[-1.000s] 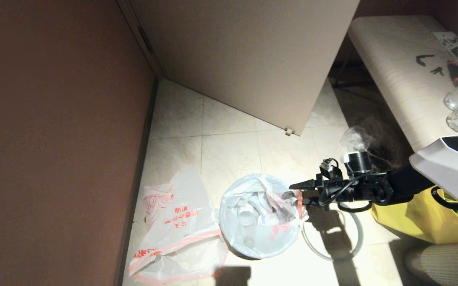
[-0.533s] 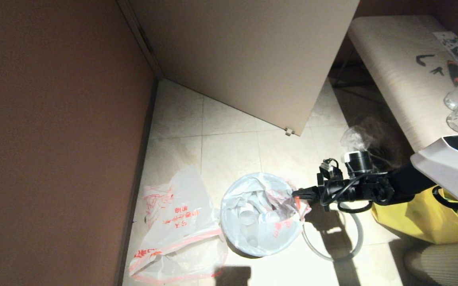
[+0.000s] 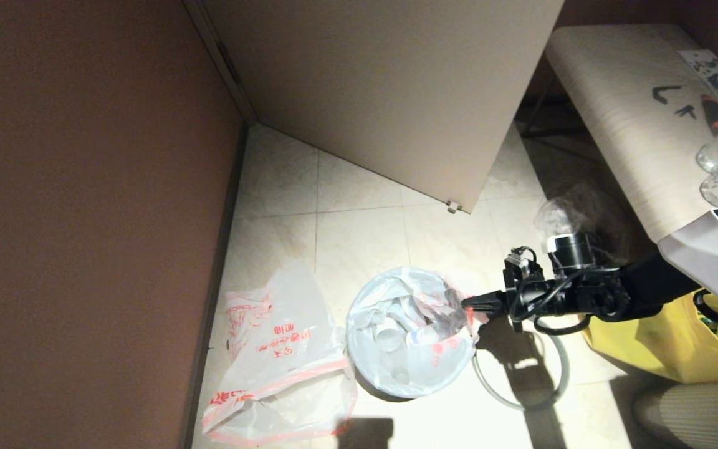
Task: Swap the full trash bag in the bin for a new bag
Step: Place the trash bag on the floor
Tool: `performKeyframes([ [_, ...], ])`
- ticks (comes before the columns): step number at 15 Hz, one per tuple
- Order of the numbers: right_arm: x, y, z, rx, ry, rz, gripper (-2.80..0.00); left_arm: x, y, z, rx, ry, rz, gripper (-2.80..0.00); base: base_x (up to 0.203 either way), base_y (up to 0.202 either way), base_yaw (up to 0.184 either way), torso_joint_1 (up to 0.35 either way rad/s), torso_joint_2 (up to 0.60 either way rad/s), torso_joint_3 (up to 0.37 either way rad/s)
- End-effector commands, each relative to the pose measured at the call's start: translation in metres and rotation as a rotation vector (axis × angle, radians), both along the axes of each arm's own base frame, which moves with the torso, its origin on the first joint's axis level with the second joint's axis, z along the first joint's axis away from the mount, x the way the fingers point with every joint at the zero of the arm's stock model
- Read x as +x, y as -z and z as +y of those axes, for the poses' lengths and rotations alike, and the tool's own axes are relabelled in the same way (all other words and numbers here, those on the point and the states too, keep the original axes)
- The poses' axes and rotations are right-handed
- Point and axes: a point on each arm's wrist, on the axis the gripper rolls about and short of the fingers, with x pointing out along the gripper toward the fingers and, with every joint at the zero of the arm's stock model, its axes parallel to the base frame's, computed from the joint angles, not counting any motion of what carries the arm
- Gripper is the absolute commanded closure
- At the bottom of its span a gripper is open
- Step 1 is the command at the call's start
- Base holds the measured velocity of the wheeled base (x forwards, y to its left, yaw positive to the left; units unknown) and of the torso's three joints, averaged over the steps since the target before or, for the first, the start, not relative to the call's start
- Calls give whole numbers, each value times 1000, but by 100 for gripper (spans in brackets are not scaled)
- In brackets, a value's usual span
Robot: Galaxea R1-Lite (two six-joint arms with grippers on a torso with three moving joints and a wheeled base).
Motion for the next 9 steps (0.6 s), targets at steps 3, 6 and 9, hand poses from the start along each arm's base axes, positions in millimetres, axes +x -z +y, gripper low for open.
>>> performKeyframes([
  [3,-2,-10,1,38,-20,20,0,0,0,0,0,-1,2,0,0,0,0,0,0,0],
  [6,-5,-15,1,39,-23,17,0,0,0,0,0,-1,2,0,0,0,0,0,0,0],
  [9,-7,-11,1,46,-35,35,0,0,0,0,0,-1,2,0,0,0,0,0,0,0],
])
